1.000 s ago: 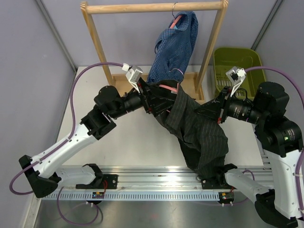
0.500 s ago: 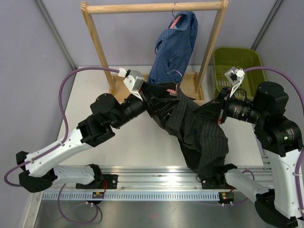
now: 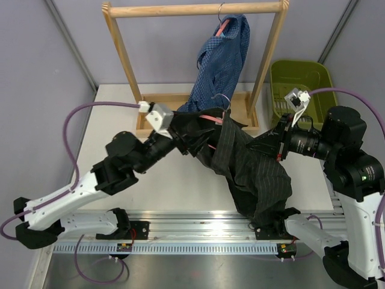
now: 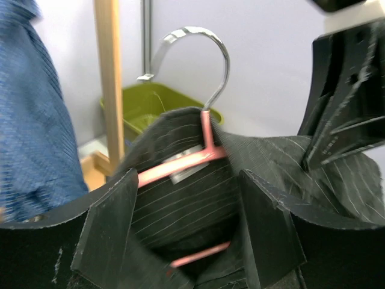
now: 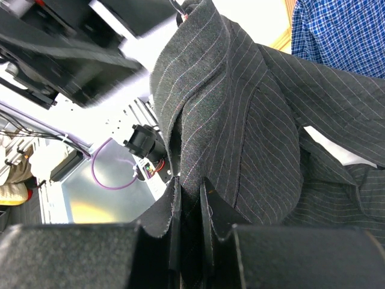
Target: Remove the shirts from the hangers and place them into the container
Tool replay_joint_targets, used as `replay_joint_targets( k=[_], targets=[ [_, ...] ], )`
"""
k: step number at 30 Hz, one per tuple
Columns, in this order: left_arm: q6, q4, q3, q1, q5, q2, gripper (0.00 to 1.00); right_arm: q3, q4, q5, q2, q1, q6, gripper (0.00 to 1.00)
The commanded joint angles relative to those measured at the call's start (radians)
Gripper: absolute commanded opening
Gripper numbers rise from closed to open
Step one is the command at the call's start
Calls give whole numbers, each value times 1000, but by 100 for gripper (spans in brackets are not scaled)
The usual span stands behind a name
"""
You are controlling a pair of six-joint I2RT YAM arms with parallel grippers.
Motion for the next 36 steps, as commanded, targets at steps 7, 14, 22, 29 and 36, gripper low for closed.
replay_joint_targets(
  k=[7,14,22,29,36],
  targets=[
    [64,82,21,-2,-68,-75,72,27,57,-37,-21,5,-7,0],
    [40,24,109,-3,-82,1,68,29,66,-36,-23,5,6,0],
    [87,-13,196,-73,-209,93,66,22,80,-37,-21,5,12,0],
    [162,-47,270,-162,-289,161,66,9,95,-17,-7,5,9,0],
    [187,-98,347,-250,-387,253,63,-2,101,7,-9,7,3,0]
  ],
)
